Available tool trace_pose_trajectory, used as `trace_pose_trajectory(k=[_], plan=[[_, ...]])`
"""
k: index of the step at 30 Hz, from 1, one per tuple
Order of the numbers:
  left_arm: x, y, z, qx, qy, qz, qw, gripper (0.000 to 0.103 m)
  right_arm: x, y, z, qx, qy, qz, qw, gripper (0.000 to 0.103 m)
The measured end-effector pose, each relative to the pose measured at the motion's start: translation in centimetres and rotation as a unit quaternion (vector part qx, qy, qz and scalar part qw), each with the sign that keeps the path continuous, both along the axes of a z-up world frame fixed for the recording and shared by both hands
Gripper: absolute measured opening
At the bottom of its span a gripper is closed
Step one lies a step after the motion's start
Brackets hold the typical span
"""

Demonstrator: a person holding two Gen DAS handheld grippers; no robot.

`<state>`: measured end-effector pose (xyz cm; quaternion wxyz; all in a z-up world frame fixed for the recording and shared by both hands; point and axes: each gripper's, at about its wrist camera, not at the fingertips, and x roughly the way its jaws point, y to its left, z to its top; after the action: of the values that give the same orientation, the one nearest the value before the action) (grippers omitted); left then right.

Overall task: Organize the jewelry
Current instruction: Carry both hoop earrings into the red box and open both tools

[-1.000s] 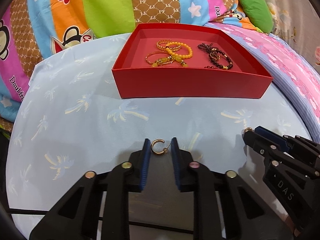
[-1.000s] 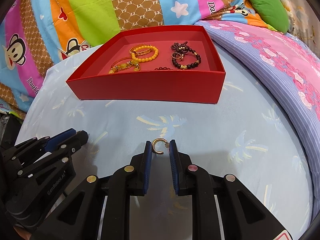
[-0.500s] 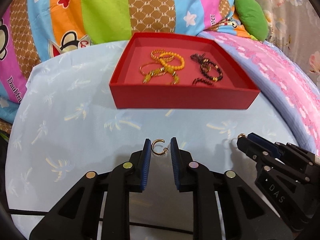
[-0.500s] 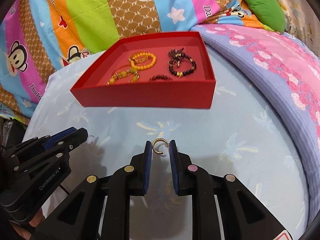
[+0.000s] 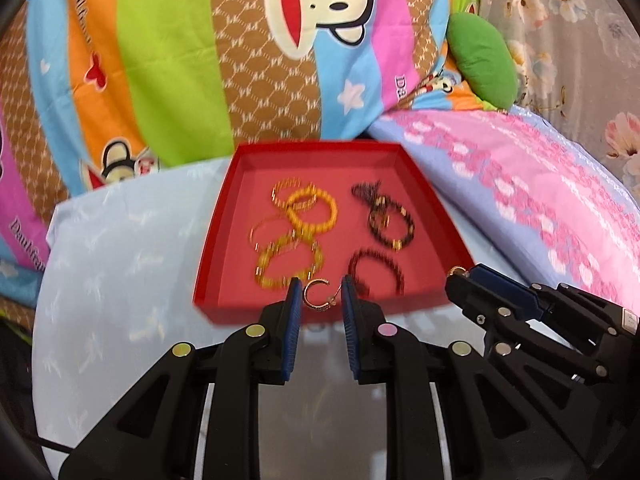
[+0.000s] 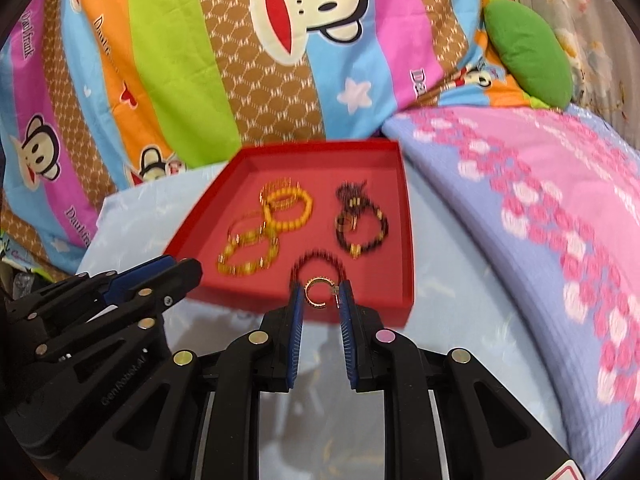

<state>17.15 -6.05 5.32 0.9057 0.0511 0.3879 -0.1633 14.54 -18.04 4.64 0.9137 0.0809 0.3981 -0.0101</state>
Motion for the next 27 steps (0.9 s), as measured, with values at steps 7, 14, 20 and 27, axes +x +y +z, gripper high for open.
trace_pose_trajectory(k=[7,14,20,27], plan=[[4.0,-1.3,0.9,-0.002,-0.009,0.009,0.9999,0.019,3.7,-0.9,0.9,-0.012,-0.011,-0.002,1.000,0.017],[7.3,-2.2,0.7,0.009,-0.014,0.015,0.9997,0.019,7.0,-1.9,0.2,0.002,-0.006,-0.010,1.000,0.017],[9.6,-2.8,-0.4,0.015,-0.009,0.018,0.9997,0.019,9.3,-2.4,-1.2,0.006,0.007,-0.014,1.000,0.017],[11.2,-3.1,-1.6,0.025,-0.004,0.020,0.9995,0.019,11.0,-2.7,-2.5,0.003,0.018,-0.015,1.000,0.018]])
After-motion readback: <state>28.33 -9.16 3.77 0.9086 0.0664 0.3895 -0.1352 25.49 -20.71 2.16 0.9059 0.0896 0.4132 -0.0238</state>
